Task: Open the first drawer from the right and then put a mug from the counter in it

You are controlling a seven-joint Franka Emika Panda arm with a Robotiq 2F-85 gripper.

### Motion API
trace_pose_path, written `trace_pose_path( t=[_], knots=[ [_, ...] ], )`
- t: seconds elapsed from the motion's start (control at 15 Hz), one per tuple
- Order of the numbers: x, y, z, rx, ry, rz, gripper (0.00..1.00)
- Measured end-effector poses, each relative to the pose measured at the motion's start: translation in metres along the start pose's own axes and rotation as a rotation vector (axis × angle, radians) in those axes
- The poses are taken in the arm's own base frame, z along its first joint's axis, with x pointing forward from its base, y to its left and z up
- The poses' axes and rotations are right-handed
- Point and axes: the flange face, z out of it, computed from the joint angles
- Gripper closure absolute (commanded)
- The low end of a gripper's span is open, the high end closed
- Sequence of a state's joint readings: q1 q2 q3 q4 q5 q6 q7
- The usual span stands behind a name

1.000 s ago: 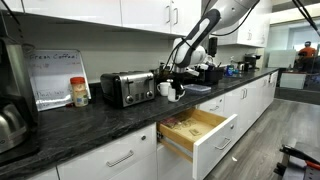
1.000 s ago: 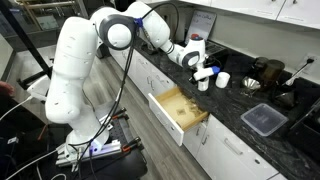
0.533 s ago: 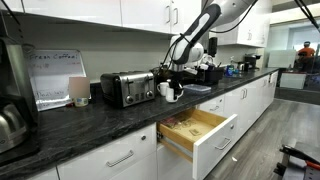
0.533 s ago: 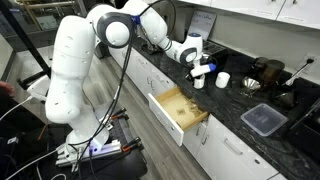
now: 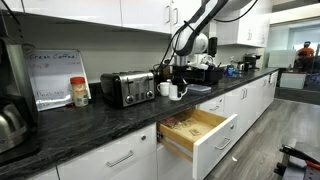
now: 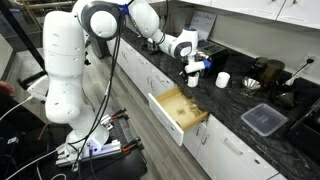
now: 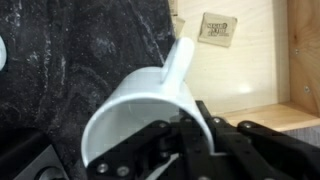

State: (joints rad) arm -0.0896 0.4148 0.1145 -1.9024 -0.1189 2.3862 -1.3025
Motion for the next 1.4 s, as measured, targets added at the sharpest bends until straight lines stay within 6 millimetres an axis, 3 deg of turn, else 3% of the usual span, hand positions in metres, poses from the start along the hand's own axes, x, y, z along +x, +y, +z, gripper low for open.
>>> trace_pose_path(
  t=[0.73,1.4],
  knots=[
    [-0.011,-0.084,-0.011,0.06,0.017,0.042,0.98],
    [-0.012,-0.142,0.033,0.022,0.016,0.015,0.98]
  ],
)
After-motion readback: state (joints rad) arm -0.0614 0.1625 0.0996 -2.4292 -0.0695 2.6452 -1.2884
